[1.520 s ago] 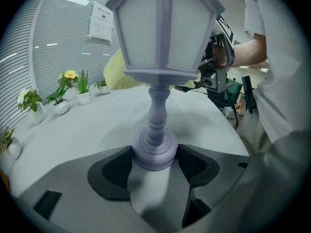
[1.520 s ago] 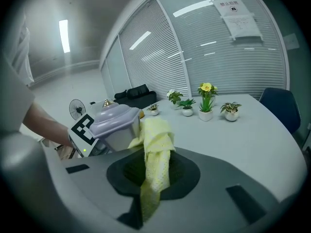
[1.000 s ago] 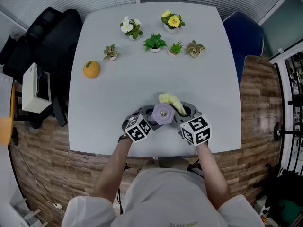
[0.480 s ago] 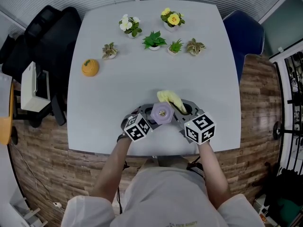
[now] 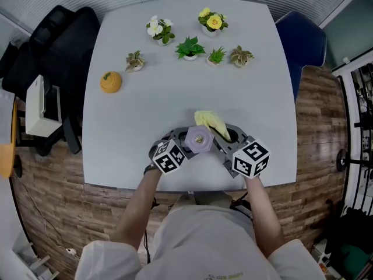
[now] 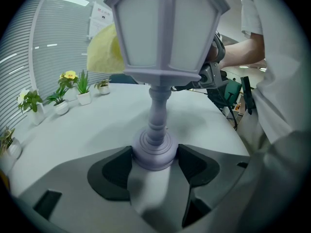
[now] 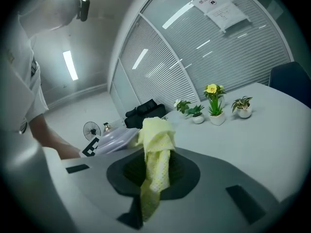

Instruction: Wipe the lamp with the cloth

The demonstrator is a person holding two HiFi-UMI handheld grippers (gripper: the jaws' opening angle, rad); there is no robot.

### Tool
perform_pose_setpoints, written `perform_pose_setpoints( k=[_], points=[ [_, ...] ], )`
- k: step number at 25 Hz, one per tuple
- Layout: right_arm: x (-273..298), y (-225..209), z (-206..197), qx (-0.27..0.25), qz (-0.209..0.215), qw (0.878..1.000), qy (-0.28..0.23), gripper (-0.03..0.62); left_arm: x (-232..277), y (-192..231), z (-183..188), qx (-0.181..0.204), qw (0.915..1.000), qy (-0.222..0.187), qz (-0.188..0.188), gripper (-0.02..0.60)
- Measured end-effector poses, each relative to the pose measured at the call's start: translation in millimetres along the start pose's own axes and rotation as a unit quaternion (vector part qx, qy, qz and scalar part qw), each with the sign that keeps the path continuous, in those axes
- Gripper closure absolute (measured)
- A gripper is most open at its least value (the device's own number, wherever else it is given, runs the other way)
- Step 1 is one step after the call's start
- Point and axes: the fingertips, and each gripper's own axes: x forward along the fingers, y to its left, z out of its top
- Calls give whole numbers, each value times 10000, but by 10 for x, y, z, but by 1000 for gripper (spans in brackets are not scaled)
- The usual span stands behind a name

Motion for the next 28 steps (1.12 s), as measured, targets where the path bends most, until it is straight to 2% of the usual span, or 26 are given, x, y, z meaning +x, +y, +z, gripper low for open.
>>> perform_pose_setpoints(
  k=[6, 28],
  points=[
    [76, -69, -135, -120, -178, 9992, 336, 554, 5, 1, -1, -9, 10000, 6, -8, 275],
    [-98, -2, -406, -1, -379, 9977, 564, 554, 26, 13, -10, -31, 10000, 22, -14, 276]
  ],
)
